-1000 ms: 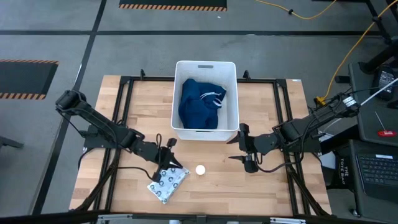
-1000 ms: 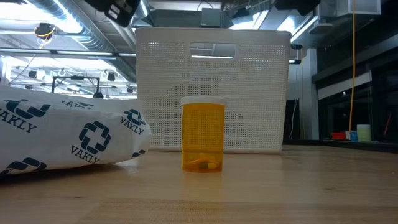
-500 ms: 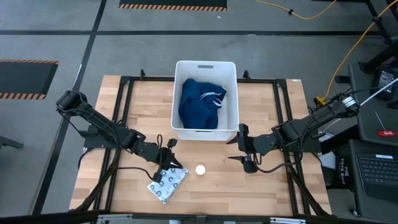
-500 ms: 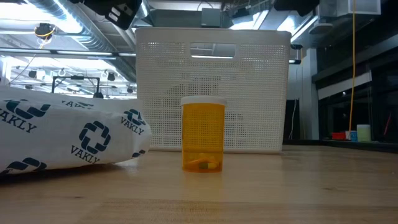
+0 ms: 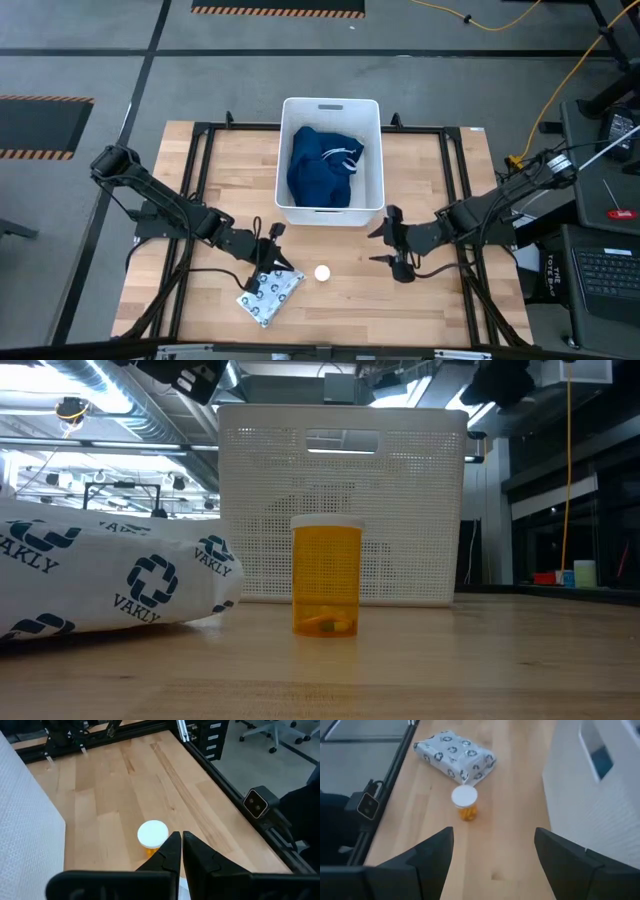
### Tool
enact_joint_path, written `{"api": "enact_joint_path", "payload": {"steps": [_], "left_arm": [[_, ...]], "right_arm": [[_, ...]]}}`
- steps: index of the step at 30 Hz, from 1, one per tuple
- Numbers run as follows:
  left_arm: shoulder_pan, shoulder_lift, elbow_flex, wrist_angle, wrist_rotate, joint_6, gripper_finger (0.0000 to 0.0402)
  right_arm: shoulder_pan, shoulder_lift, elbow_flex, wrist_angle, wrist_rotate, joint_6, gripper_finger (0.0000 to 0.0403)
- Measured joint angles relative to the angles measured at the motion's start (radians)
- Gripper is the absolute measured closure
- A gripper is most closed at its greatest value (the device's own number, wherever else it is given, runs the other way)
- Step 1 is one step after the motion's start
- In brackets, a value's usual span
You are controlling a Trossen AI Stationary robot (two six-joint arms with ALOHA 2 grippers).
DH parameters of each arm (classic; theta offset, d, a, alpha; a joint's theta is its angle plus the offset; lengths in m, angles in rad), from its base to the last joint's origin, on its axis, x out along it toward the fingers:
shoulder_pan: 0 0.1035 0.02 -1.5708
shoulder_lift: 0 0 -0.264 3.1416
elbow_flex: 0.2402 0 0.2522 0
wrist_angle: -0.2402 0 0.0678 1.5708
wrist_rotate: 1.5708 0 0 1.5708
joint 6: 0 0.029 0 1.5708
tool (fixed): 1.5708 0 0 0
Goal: Pick & place medical supplies in basket/bin
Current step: Put the orange pill bottle into the white bin
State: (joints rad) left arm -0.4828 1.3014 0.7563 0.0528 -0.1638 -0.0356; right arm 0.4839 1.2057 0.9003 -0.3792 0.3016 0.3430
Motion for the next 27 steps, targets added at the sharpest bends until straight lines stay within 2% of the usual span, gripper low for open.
{"api": "enact_joint_path", "payload": {"steps": [7,11,15,19,24,27], "left_arm": [[0.0,0.0,0.0,-0.006,-0.002,-0.004,0.0399],[-0.001,0.0,0.0,-0.027,-0.057,-0.054,0.0399],[-0.018,-0.001,0.045,-0.191,-0.107,-0.16,0.04],[-0.058,-0.001,0.093,-0.328,-0.161,-0.268,0.04],[-0.143,-0.001,0.119,-0.347,-0.206,-0.32,0.04],[-0.201,-0.001,0.124,-0.358,-0.275,-0.367,0.04]], "right_arm": [[0.041,0.004,-0.025,0.059,0.001,0.044,0.0124],[0.043,0.037,-0.025,0.137,0.003,0.015,0.0124],[0.043,0.095,-0.025,0.191,0.003,-0.035,0.0124],[0.043,0.152,-0.025,0.224,0.002,-0.071,0.0134],[0.043,0.206,-0.025,0.332,0.002,-0.2,0.0152],[0.043,0.226,-0.026,0.398,0.001,-0.251,0.0161]]}}
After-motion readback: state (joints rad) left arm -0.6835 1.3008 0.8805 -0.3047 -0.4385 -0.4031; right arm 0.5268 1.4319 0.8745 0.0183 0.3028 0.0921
